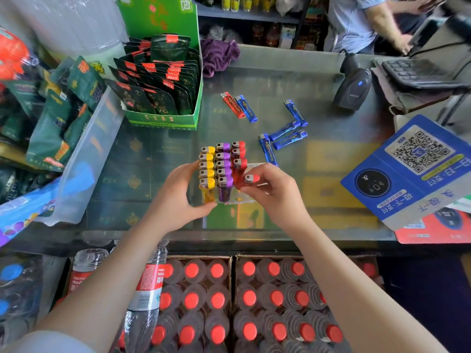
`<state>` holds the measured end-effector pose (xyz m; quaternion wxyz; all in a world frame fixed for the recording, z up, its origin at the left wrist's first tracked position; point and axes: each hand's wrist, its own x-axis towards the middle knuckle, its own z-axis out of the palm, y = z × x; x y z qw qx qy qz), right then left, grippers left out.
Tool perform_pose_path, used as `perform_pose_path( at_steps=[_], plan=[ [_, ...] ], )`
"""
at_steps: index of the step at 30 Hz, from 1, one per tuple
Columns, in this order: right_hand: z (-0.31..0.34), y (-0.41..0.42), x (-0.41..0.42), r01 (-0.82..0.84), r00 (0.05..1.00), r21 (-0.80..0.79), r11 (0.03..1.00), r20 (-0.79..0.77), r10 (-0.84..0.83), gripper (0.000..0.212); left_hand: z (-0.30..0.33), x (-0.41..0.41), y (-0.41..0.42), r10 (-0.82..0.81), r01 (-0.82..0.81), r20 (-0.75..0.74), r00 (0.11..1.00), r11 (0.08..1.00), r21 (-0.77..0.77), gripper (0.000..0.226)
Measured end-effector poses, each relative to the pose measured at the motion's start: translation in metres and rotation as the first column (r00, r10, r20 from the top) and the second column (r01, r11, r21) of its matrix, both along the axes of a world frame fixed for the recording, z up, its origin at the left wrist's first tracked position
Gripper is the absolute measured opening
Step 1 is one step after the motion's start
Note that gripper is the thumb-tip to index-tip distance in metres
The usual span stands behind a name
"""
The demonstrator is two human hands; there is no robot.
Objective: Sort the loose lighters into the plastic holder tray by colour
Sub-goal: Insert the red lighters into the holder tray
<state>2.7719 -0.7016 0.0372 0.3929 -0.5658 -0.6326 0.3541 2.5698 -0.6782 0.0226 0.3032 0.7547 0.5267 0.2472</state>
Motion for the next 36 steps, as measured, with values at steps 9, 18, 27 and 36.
perform_pose_path(
  at_steps=[9,18,27,36],
  plan=[
    [-0.005,0.002,-0.009,0.097,0.991,0.014,0.995,0.086,-0.098,0.025,0.001,-0.001,-0.002,-0.009,0.009,0.010,1.000,1.000,-0.005,0.066],
    [-0.006,0.005,-0.008,0.031,0.939,0.071,0.997,0.341,-0.053,0.019,0.006,0.001,0.001,-0.002,0.000,-0.049,0.999,1.000,-0.029,0.072],
    [0.000,0.035,0.017,0.229,0.896,0.100,0.968,0.367,-0.250,0.019,0.010,-0.015,0.011,-0.019,0.011,-0.169,0.986,0.999,-0.052,0.072],
    [-0.005,0.150,-0.029,0.104,0.800,0.104,0.989,0.582,-0.145,0.032,0.009,-0.025,0.015,-0.006,0.000,-0.153,0.988,0.999,-0.042,0.070]
  ],
)
